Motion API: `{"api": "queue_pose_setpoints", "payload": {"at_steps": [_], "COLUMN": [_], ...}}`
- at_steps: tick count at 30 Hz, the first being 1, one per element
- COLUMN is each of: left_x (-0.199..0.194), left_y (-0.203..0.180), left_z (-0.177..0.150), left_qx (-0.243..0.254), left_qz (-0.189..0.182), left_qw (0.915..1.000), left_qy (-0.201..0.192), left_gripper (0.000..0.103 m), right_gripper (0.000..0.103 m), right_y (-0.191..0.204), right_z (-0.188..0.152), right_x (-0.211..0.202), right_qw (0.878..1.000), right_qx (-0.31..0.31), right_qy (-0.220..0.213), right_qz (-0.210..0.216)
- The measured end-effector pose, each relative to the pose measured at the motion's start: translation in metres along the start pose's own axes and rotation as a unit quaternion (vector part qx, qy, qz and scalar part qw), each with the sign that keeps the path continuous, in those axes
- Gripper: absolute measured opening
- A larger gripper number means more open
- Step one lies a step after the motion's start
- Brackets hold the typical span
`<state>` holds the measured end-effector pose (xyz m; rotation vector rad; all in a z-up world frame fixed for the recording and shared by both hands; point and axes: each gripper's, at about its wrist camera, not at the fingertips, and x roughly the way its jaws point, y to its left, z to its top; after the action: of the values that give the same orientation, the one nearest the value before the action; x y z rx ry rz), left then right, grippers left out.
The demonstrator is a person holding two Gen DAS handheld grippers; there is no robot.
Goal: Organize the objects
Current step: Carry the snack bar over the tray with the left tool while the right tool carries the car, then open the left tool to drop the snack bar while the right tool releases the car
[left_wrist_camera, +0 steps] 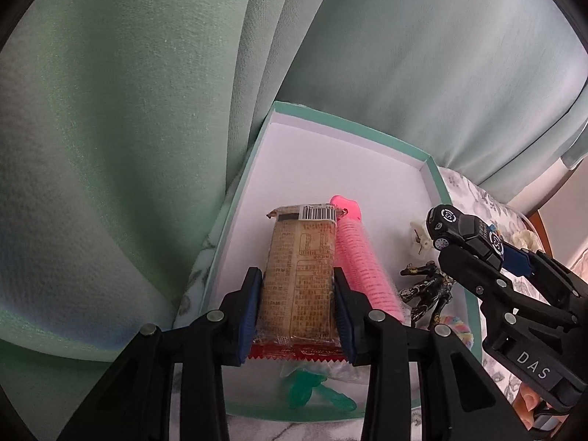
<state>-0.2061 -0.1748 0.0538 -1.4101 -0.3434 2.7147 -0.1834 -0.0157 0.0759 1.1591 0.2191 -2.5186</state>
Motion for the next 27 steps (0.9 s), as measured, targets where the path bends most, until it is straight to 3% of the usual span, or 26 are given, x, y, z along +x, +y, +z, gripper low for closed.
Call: {"api": "queue_pose_setpoints", "payload": {"at_steps": [14,19,21,27], "left_x": [0.01,0.012,0.012,0.006], "left_y": [-0.002,-0.003,-0.004,-0.004], "left_z": [0.005,0.005,0.004,0.005], "left_qx": [0.002,0.001,0.001,0.0], "left_qz": [0.008,0.013,0.014,0.017], "left_qw": [0.9999,0.9998,0.9997,0.9997], "left_qy": [0.01,0.017,0.018,0.015], "left_gripper": [0.04,0.049,0.05,0.051], "right_gripper": [0.058,0.06,0.065,0.065], "right_y": [0.0,-0.003,-0.004,-0.007], "right_z": [0.0,-0.001,-0.002,-0.002], "right_x": [0.012,0.012,0.01,0.001], "right_qw": [1.0,1.0,1.0,1.0], "right_qx": [0.001,0.004,0.005,0.008], "right_qy": [0.014,0.017,0.015,0.008], "right_qz": [-0.001,-0.002,-0.001,-0.003]}}
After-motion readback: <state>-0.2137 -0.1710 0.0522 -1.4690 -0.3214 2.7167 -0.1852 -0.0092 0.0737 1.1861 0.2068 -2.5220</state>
